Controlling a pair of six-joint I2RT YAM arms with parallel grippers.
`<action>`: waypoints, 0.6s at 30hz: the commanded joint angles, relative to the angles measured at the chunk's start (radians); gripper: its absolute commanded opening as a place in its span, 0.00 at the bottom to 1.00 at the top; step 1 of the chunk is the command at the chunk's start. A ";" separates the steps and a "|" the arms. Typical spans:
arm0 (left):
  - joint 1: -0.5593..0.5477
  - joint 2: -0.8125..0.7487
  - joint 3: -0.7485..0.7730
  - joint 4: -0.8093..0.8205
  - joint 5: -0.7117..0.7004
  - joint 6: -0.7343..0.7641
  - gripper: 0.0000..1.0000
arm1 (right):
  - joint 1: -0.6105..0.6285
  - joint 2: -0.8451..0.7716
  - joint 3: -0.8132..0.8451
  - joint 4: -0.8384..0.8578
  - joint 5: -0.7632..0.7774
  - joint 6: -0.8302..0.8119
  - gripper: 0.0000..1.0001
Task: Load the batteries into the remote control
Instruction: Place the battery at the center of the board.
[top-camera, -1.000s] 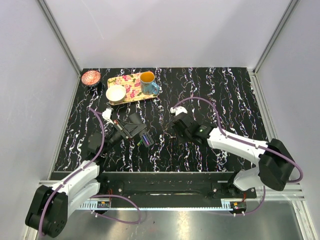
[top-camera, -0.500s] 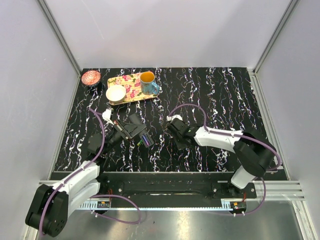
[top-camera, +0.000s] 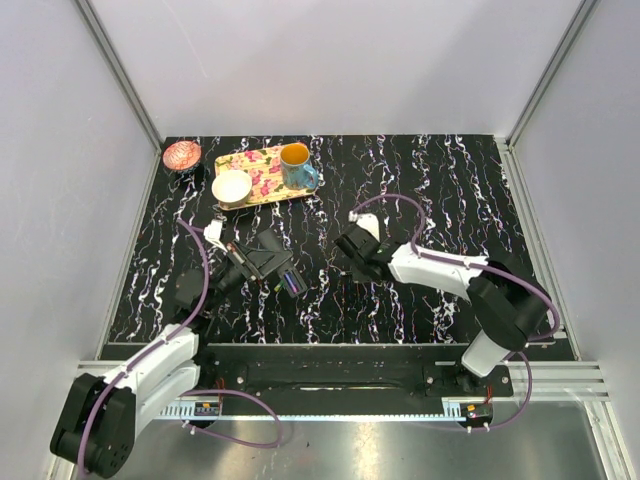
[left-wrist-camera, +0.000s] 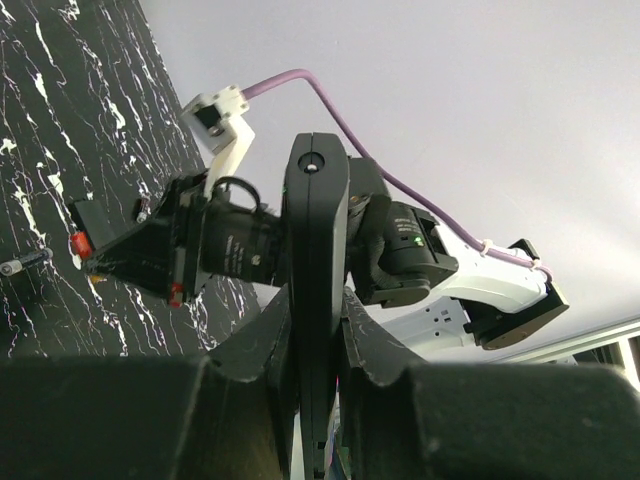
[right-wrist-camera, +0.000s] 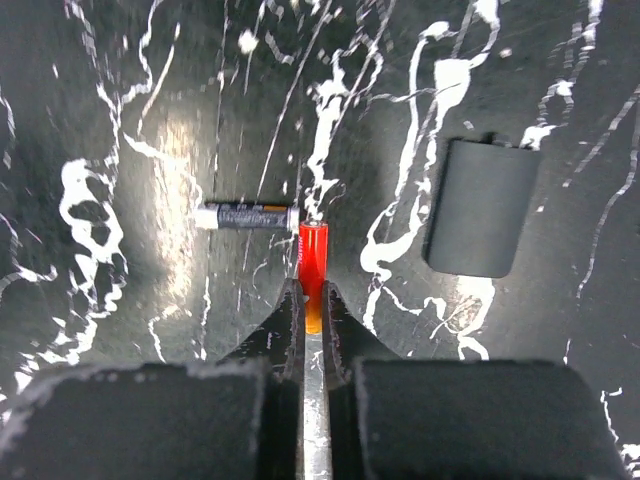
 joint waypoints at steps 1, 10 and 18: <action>0.003 -0.014 -0.005 0.036 0.000 -0.004 0.00 | -0.080 -0.072 0.084 -0.019 0.135 0.272 0.00; 0.003 -0.080 0.004 -0.045 -0.035 -0.006 0.00 | -0.242 0.058 0.278 -0.111 0.090 0.774 0.00; 0.003 -0.094 0.011 -0.061 -0.033 -0.015 0.00 | -0.285 0.273 0.463 -0.194 0.059 0.964 0.00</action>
